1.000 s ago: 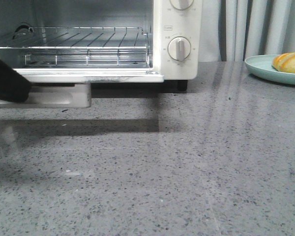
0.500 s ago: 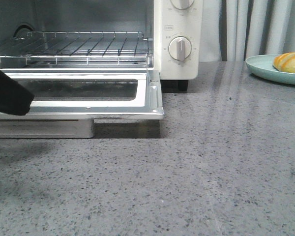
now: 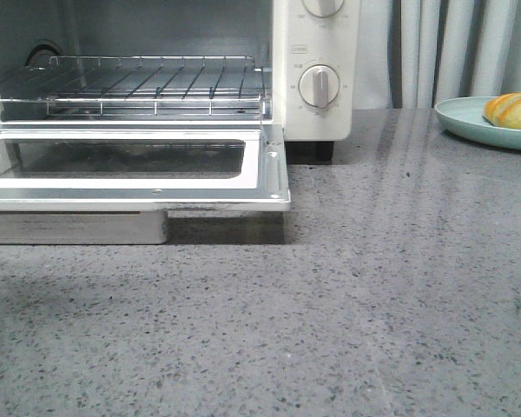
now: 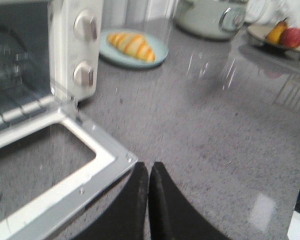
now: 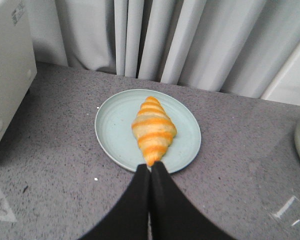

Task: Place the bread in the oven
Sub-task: 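Grasp the orange-striped croissant on the green plate with the right gripper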

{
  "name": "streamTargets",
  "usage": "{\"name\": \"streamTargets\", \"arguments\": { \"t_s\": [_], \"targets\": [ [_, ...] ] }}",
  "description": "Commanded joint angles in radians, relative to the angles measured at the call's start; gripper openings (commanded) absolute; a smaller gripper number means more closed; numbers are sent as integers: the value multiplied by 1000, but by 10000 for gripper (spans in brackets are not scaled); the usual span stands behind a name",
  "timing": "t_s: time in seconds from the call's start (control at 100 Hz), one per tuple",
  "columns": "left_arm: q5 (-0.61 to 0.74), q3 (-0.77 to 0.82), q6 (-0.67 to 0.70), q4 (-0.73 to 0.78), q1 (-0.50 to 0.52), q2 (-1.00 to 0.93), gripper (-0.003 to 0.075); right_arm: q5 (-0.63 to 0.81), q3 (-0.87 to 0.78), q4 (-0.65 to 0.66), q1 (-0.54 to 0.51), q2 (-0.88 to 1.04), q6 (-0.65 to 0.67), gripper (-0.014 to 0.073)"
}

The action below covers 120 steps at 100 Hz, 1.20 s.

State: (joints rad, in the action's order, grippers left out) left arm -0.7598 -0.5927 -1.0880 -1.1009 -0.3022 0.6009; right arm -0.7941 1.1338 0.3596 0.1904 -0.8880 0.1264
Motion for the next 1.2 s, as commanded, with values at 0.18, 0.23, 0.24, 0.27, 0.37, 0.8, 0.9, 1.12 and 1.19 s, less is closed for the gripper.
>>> {"name": "streamTargets", "arguments": {
  "t_s": [0.18,0.23,0.24,0.27,0.37,0.8,0.9,1.12,1.19],
  "targets": [
    [11,-33,12,-65,-5,-180,-22,61,213,-98,-85,-328,1,162],
    [11,-33,16,-65,-5,-204,-22,76,236,-172,-131,-381,1,253],
    [11,-33,16,-65,-5,-208,-22,80,239,-184,-138,-388,1,276],
    [11,-33,24,-65,-5,-219,-22,87,248,-236,-170,-421,1,313],
    [7,-33,37,-65,-5,-254,-22,119,263,-304,-240,-504,1,353],
    [0,-33,41,-65,-5,-269,-22,212,263,-294,-281,-773,1,348],
    [-3,-33,63,-65,-5,-269,-22,214,263,-294,-283,-828,1,348],
    [-23,-29,63,-58,-5,-269,-22,186,263,-304,-283,-907,1,301],
    [-23,-25,63,-50,-5,-269,-22,167,263,-304,-283,-912,1,173]
  ]
}}
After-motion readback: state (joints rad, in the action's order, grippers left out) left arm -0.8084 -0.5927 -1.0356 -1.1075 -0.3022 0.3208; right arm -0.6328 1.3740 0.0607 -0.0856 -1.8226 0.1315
